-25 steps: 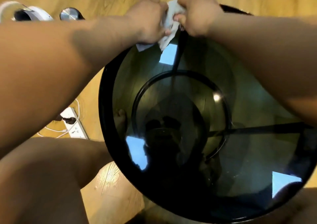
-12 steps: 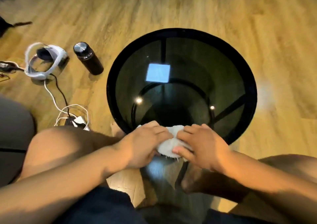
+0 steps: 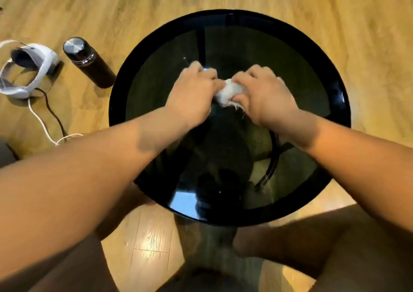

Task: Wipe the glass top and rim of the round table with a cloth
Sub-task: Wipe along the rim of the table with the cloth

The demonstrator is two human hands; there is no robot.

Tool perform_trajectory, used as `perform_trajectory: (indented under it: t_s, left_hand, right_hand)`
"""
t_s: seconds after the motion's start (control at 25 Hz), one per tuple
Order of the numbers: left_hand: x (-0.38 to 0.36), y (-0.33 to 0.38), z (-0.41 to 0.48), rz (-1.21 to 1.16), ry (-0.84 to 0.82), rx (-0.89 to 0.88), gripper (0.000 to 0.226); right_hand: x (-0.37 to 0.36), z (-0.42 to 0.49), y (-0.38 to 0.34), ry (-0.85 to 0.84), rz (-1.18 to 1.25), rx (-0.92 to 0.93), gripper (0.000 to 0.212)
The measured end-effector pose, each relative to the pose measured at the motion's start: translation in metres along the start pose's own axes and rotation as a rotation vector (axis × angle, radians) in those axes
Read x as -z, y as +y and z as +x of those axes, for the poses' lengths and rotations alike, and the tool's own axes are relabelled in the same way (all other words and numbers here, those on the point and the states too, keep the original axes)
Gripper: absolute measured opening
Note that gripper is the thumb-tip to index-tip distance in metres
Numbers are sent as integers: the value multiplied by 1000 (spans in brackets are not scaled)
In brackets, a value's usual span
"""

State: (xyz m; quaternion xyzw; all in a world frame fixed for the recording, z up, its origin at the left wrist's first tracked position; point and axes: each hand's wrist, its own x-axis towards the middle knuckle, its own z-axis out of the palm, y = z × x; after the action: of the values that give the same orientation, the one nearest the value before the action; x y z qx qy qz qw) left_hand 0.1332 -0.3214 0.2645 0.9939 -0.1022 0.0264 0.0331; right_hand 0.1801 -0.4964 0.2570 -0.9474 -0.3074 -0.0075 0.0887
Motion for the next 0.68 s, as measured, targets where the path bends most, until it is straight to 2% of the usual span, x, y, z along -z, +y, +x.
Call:
perform_trajectory:
  t_s: [0.12, 0.24, 0.32, 0.36, 0.4, 0.48, 0.56, 0.68]
  left_hand:
    - [-2, -36, 89, 71, 15, 126, 31]
    - [-12, -68, 160, 2, -1, 220, 34]
    - [-22, -81, 189, 127, -120, 172, 16]
    - [-27, -80, 200, 153, -205, 163, 23]
    - [-29, -79, 202, 154, -223, 139, 29]
    - [-21, -75, 190, 103, -179, 159, 23]
    - [4, -63, 176, 27, -46, 200, 33]
    - [21, -38, 132, 37, -66, 121, 37]
  right_hand:
    - [-1, 96, 25, 6, -26, -59, 34]
    - [-8, 174, 56, 24, 32, -91, 32]
    - [-19, 204, 73, -39, 59, -127, 31]
    - [-25, 213, 77, -73, 46, -129, 32]
    - [-29, 217, 79, -79, 17, -116, 32]
    - [-18, 211, 74, -47, -14, -76, 34]
    - [5, 198, 64, -23, -57, -67, 37]
    - [25, 146, 48, -127, -48, -50, 42]
